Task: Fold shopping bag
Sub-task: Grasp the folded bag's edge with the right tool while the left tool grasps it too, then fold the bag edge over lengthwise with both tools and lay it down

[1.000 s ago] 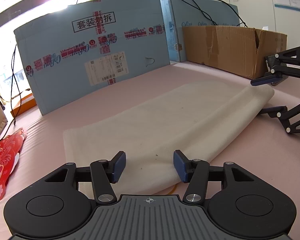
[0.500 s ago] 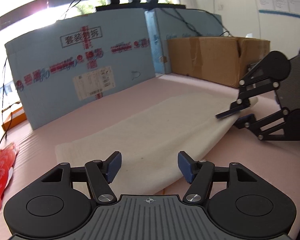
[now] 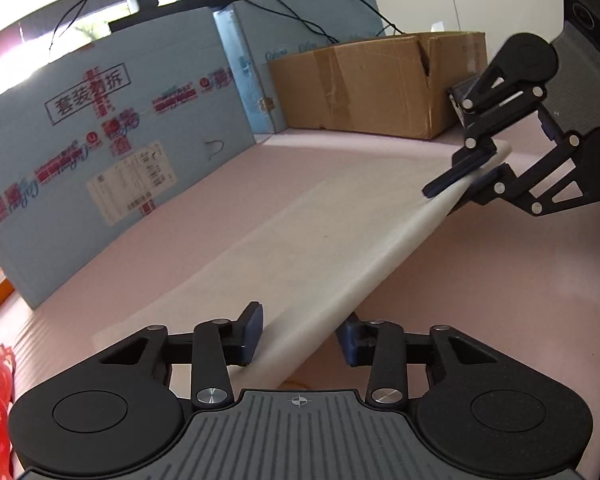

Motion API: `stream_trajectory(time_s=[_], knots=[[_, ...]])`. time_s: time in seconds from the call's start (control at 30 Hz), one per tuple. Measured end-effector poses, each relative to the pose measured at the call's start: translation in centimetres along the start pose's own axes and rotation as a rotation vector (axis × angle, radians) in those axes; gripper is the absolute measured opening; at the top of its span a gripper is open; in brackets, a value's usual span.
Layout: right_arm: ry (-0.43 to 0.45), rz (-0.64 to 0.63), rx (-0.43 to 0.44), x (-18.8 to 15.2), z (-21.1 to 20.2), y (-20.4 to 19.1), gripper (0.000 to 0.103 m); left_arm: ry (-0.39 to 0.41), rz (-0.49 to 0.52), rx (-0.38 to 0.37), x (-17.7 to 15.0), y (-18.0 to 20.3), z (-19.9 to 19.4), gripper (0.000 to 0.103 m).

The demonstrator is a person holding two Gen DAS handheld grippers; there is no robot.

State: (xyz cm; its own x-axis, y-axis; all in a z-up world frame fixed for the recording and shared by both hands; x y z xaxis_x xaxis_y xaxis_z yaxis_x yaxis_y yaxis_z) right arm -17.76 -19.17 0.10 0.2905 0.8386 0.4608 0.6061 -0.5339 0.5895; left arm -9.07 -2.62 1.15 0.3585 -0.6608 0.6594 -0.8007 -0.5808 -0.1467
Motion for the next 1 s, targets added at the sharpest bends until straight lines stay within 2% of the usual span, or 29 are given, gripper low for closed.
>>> stream_trajectory(time_s=[0.1,0.17,0.33,0.47,0.63,0.77,1.0], knots=[[0.000,0.105,0.092,-0.7,0.2,1.7,0.011,-0.012,-0.071,-0.104,-1.1,-1.4,-0.1,0.028],[-0.002,0.196,0.174,-1.5,0.6,3.1,0.013,-0.016,-0.122,-0.135,-1.7,-2.2,0.2,0.027],[-0.011,0.495,0.354,-5.1,1.8,7.2,0.019,0.029,-0.303,-0.267,-3.2,-5.3,0.1,0.027],[-0.014,0.737,0.442,-8.3,2.5,9.9,0.021,0.049,-0.420,-0.340,-4.2,-7.3,0.4,0.029],[-0.019,0.937,0.448,-10.4,3.0,11.4,0.022,0.051,-0.481,-0.304,-4.7,-8.1,0.1,0.029],[-0.041,1.020,0.428,-10.5,3.8,11.7,0.021,0.057,-0.515,-0.270,-5.0,-8.3,-0.2,0.029],[-0.041,1.161,0.370,-10.9,4.4,12.7,0.025,0.060,-0.499,-0.196,-5.1,-7.8,-0.7,0.025]])
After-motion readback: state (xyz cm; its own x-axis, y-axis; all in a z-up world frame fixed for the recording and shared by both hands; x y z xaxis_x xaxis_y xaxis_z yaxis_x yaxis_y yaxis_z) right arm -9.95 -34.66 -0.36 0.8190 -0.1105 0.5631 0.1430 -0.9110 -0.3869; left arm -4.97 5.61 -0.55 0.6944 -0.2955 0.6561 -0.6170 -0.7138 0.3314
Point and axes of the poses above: each gripper's, at about its wrist camera, not at the fingertips, and z roughly the way its jaws point, y to its right, x to its top, the point moved 1 cm from there along z, roughly the way its jaws point, and after that the axes turned 11 degrees about -y, right-handed, at the moved point
